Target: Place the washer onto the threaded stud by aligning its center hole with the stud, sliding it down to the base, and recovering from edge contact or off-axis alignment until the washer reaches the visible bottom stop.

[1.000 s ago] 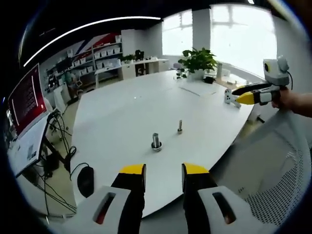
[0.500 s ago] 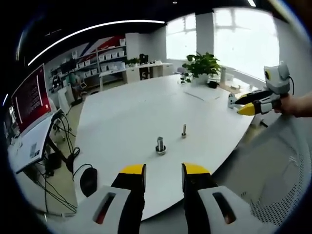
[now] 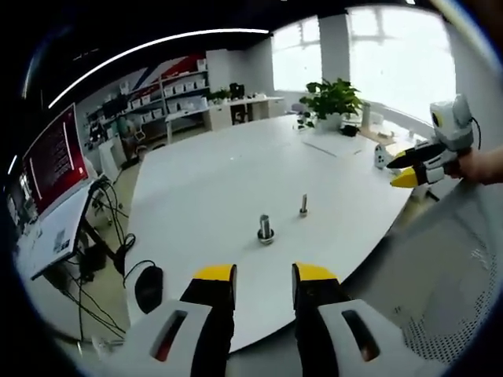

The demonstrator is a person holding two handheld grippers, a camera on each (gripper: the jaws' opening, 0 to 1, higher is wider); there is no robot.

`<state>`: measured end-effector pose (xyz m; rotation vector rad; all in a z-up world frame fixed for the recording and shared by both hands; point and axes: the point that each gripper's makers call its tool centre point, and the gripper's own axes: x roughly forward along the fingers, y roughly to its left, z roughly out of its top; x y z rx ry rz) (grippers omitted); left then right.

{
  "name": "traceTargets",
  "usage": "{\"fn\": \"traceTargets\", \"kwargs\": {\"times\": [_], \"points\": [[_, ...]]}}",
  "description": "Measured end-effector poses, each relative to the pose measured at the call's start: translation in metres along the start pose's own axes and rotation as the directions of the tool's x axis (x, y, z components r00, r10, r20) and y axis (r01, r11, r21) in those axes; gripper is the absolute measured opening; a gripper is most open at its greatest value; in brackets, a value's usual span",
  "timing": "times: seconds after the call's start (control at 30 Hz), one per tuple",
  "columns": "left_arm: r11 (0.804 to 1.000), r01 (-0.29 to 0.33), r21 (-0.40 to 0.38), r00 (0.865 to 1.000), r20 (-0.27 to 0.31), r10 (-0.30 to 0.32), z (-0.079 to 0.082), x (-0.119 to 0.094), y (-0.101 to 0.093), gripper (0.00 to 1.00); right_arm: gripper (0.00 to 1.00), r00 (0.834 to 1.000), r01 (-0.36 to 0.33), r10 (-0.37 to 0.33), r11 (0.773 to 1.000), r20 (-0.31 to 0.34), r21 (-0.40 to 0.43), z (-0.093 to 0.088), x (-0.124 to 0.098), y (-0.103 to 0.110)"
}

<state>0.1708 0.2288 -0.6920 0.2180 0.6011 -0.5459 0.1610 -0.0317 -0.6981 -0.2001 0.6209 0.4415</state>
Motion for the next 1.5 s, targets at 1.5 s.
{"fn": "traceTargets", "kwargs": {"times": [1.5], "points": [[0.999, -0.035, 0.02, 0.999, -0.034, 0.035, -0.011, -0.001, 0.002, 0.23, 0.36, 0.996, 0.067, -0.064, 0.997, -0.061, 0.046, -0.016, 0.0, -0.011]]}}
